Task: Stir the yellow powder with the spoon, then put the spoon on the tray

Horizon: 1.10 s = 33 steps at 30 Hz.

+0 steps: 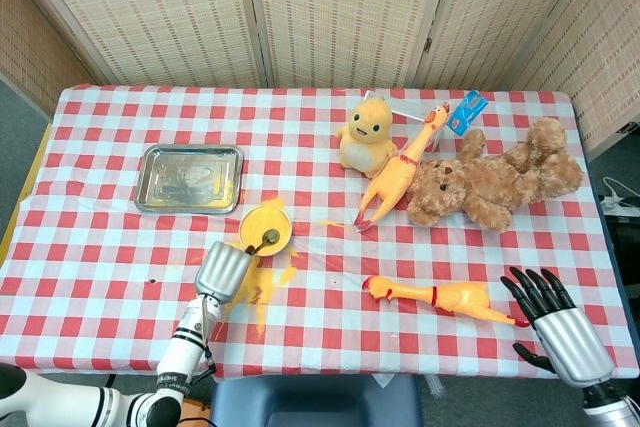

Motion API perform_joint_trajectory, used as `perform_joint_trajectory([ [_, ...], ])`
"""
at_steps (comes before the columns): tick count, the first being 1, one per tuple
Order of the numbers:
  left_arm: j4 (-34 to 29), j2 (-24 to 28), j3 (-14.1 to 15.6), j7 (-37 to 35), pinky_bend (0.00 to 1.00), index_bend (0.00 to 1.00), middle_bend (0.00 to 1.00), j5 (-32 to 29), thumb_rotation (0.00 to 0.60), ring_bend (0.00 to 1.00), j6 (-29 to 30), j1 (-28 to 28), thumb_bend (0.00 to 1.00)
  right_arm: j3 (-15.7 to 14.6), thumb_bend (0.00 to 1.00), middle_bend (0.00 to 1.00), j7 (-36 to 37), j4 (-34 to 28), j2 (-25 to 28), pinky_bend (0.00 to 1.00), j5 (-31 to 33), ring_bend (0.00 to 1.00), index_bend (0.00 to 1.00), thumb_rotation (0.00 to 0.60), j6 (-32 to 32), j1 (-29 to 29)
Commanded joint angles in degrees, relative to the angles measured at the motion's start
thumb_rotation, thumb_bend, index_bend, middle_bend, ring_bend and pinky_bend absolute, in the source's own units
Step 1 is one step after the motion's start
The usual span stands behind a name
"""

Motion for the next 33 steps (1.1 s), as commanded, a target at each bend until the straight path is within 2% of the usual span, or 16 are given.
perform_joint_trajectory([
  [1,-1.0,0.1,0.2,0.5,1.00,0.36,1.00,-0.4,0.600,1.00,0.6,-0.2,0.76,-0.1,0.08,0.00,0.2,0.0,0.1,0.00,-0.2,0.00,0.00,0.600,0.3,-0.1],
  [19,-4.0,-1.5,1.4,2.3,1.00,0.35,1.00,-0.5,0.600,1.00,2.9,-1.6,0.74,-0.2,0.08,0.00,1.7,0.3,0.7,0.00,-1.0,0.00,0.00,0.600,1.1,-0.2],
  [33,-5.5,-2.8,2.2,1.4,1.00,0.37,1.00,2.8,0.600,1.00,4.6,-1.9,0.59,-0.3,0.08,0.00,2.7,0.3,1.2,0.00,-1.5,0.00,0.00,0.600,2.0,-0.5],
])
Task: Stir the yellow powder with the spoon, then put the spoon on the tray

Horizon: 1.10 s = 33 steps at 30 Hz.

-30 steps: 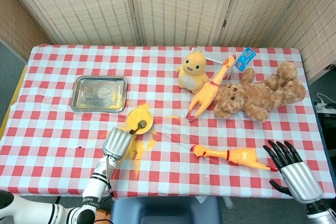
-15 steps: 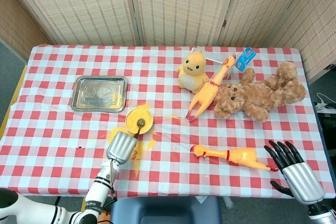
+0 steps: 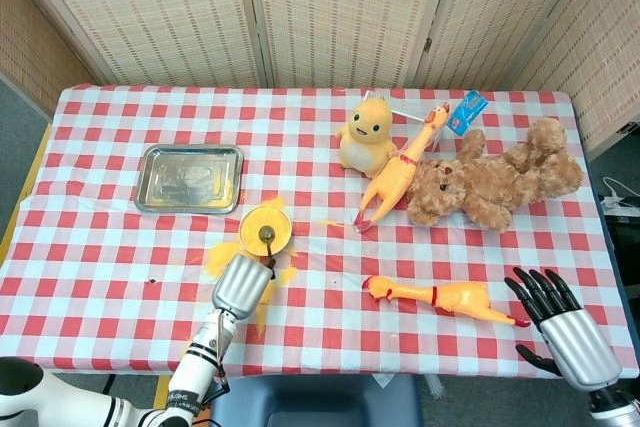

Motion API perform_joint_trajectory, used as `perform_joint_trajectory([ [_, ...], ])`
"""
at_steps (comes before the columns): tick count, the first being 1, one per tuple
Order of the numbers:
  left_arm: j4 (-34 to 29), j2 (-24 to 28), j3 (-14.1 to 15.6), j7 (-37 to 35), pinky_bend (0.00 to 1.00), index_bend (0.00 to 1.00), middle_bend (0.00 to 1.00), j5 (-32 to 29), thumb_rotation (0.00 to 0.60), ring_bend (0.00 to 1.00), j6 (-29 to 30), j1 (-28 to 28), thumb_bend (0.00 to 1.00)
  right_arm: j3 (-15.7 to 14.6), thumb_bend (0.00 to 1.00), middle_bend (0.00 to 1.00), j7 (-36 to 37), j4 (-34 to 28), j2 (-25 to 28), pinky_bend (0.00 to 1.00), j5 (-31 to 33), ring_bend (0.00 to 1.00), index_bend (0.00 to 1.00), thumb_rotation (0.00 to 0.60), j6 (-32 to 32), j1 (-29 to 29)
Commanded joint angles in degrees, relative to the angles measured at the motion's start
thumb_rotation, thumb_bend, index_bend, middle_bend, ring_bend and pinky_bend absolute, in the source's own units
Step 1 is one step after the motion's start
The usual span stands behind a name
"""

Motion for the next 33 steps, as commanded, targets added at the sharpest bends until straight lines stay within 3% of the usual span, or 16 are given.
perform_joint_trajectory([
  [1,-0.1,0.1,0.3,-1.8,1.00,0.37,1.00,2.1,0.600,1.00,0.3,0.3,0.56,-0.1,0.08,0.00,0.2,0.0,0.1,0.00,-0.2,0.00,0.00,0.600,0.2,-0.1],
  [4,0.1,1.2,1.7,-6.2,1.00,0.36,1.00,8.7,0.600,1.00,1.7,1.5,0.49,-0.2,0.08,0.00,0.2,0.2,0.1,0.00,-0.4,0.00,0.00,0.600,0.2,-0.1],
  [8,1.7,3.5,6.1,-15.2,1.00,0.34,1.00,21.2,0.600,1.00,5.6,5.1,0.46,-0.3,0.08,0.00,0.1,0.2,0.1,0.00,-0.6,0.00,0.00,0.600,0.1,-0.1],
  [11,5.8,3.1,9.7,-22.1,1.00,0.36,1.00,28.3,0.600,1.00,7.7,8.2,0.44,-0.4,0.08,0.00,-0.1,0.1,0.0,0.00,-0.9,0.00,0.00,0.600,0.3,-0.2],
  [14,12.0,0.0,11.3,-27.7,1.00,0.40,1.00,32.4,0.600,1.00,8.0,10.3,0.44,-0.6,0.08,0.00,-0.1,0.1,-0.1,0.00,-1.5,0.00,0.00,0.600,0.6,-0.3],
  [20,25.1,-6.5,10.7,-32.7,1.00,0.47,1.00,36.1,0.600,1.00,5.8,12.1,0.44,-1.6,0.08,0.00,-0.3,0.2,-0.1,0.00,-2.9,0.00,0.00,0.600,-0.5,0.0],
  [24,30.1,-8.4,9.4,-34.2,1.00,0.47,1.00,37.9,0.600,1.00,5.5,12.6,0.44,-2.0,0.08,0.00,-0.4,0.2,0.0,0.00,-3.3,0.00,0.00,0.600,-1.1,0.3],
  [33,35.3,-10.4,7.6,-35.6,1.00,0.35,1.00,42.7,0.600,1.00,7.5,14.3,0.44,-2.2,0.08,0.00,-0.8,-0.1,0.0,0.00,-3.3,0.00,0.00,0.600,-1.6,0.4],
])
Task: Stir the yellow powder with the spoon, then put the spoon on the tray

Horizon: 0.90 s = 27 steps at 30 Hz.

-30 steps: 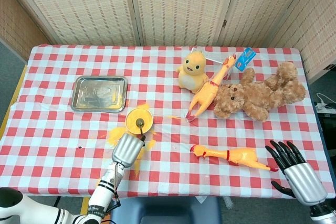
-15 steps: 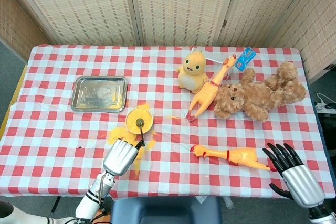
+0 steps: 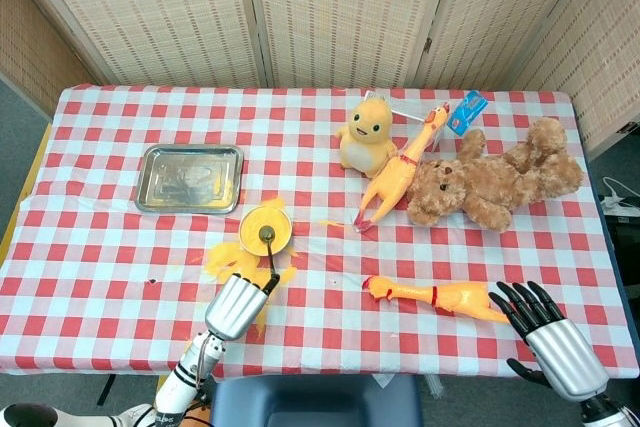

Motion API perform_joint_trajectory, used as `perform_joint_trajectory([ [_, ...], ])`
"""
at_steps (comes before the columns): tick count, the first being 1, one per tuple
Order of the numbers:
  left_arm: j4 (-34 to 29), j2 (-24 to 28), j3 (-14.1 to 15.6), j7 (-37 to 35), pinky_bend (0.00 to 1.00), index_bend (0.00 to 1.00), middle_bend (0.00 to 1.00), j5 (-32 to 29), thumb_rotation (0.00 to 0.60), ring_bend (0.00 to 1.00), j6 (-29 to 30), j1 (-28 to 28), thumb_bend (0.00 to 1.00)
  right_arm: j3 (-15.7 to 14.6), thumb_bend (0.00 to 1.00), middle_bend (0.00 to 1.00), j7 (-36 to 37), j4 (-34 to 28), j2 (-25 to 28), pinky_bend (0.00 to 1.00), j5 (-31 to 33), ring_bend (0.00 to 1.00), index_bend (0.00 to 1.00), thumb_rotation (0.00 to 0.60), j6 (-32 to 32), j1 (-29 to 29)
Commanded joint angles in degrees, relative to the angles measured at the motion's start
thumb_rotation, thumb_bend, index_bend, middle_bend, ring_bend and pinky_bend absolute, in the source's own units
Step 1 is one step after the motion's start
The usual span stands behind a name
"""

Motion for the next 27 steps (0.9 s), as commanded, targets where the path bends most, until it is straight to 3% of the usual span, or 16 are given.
perform_joint_trajectory([
  [1,0.9,-0.4,-0.9,-0.8,1.00,0.34,1.00,1.2,0.600,1.00,0.8,0.6,0.44,0.1,0.08,0.00,0.0,-0.1,0.0,0.00,0.1,0.00,0.00,0.600,0.1,0.0],
  [6,2.0,-1.1,-1.9,-2.7,1.00,0.34,1.00,2.7,0.600,1.00,0.9,1.1,0.43,0.0,0.08,0.00,0.3,0.0,0.0,0.00,-0.2,0.00,0.00,0.600,0.5,-0.1],
  [13,1.1,-2.0,-3.7,-6.9,1.00,0.40,1.00,0.1,0.600,1.00,-2.4,1.5,0.43,-0.1,0.08,0.00,0.7,0.1,0.1,0.00,-0.4,0.00,0.00,0.600,0.8,-0.1],
  [15,-2.5,-1.9,-6.6,-13.7,1.00,0.40,1.00,-3.2,0.600,1.00,-4.8,1.3,0.43,0.0,0.08,0.00,1.1,0.2,0.3,0.00,-0.4,0.00,0.00,0.600,1.1,-0.2],
  [17,-3.4,-1.3,-7.6,-15.1,1.00,0.41,1.00,-3.1,0.600,1.00,-5.2,1.0,0.43,0.0,0.08,0.00,1.3,0.3,0.4,0.00,-0.3,0.00,0.00,0.600,1.0,-0.1],
  [27,0.9,-3.6,-7.6,-15.5,1.00,0.45,1.00,-1.0,0.600,1.00,-5.8,1.1,0.43,0.0,0.08,0.00,1.4,0.2,0.4,0.00,-0.4,0.00,0.00,0.600,1.5,-0.3],
])
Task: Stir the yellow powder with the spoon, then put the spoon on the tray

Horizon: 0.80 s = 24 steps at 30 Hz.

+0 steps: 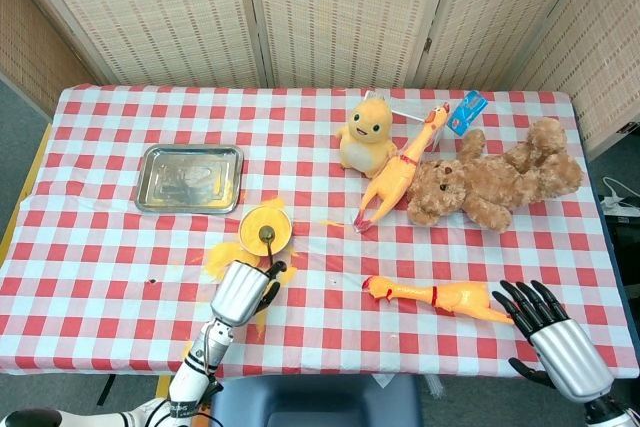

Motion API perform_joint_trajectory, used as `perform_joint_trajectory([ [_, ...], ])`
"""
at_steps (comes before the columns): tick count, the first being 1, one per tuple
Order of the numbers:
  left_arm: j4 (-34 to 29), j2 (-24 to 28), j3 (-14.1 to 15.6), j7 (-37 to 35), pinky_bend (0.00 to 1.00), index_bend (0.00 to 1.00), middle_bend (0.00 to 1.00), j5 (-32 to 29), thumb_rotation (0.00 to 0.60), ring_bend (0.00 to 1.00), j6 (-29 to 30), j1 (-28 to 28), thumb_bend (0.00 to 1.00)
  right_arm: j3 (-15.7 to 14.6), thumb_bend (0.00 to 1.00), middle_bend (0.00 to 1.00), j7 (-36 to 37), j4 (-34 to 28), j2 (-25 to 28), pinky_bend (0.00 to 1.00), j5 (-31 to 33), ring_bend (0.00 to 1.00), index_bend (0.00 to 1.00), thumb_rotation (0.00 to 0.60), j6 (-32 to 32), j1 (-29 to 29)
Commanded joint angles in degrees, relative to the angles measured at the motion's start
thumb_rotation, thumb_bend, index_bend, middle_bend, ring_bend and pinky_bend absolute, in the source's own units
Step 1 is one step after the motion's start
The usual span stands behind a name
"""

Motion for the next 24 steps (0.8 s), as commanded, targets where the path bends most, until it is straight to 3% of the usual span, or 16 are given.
perform_joint_trajectory([
  [1,1.8,-1.3,0.1,-0.4,1.00,0.45,1.00,0.6,0.600,1.00,-0.2,0.1,0.44,0.0,0.08,0.00,0.1,0.0,0.0,0.00,0.0,0.00,0.00,0.600,0.0,0.0],
  [24,9.4,-3.8,-1.2,-0.8,1.00,0.49,1.00,2.6,0.600,1.00,0.2,0.5,0.44,0.2,0.08,0.00,0.2,0.0,0.2,0.00,0.2,0.00,0.00,0.600,0.4,-0.2],
])
